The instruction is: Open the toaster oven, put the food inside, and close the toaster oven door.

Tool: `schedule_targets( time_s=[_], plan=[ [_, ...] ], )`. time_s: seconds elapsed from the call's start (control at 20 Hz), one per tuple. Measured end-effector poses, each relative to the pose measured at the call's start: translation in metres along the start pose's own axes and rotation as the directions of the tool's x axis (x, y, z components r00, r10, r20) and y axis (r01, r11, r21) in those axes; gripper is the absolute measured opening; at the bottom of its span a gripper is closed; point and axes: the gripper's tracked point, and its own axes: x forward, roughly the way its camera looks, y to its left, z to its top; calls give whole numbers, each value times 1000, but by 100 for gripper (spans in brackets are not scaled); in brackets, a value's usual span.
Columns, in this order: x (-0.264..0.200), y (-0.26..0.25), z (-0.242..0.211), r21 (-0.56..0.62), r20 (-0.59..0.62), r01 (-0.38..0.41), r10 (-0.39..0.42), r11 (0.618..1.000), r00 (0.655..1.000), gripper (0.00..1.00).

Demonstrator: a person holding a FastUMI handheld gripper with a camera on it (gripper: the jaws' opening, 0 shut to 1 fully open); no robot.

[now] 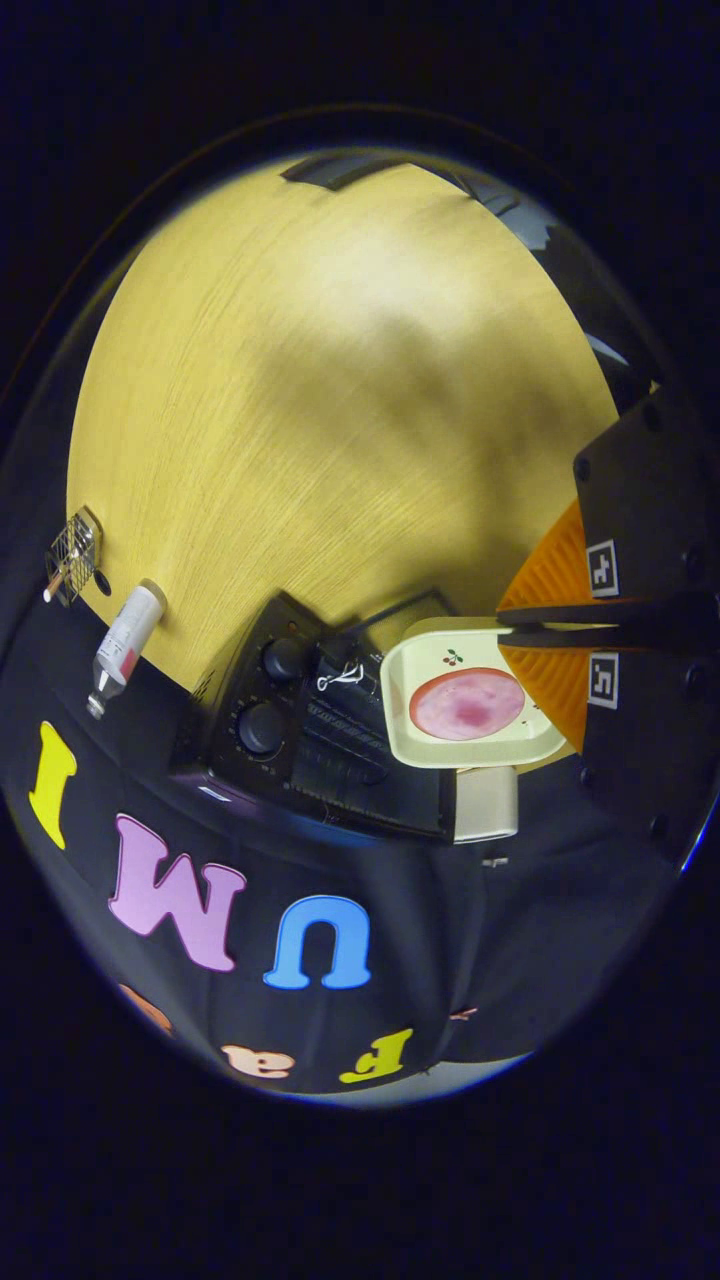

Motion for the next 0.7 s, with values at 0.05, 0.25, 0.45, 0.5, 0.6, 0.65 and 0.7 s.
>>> schedule_targets(
  time_s=[0.05, 0.25, 0.45, 0.5, 0.6, 0.65, 0.7],
  plan=[
    [10, 8, -1, 24, 25, 4, -5, 1000, 1000, 6],
    [48, 37, 3, 142, 140, 32, -52, 989, 989, 6],
    [81, 63, 5, 271, 223, 53, -117, 961, 968, 6],
    [89, 68, 5, 306, 239, 59, -136, 950, 961, 6],
    [106, 77, 0, 363, 246, 62, -160, 930, 956, 6],
    [114, 81, -3, 388, 246, 61, -167, 920, 955, 6],
    [120, 85, -3, 414, 256, 56, -175, 908, 951, 6]
  ],
)
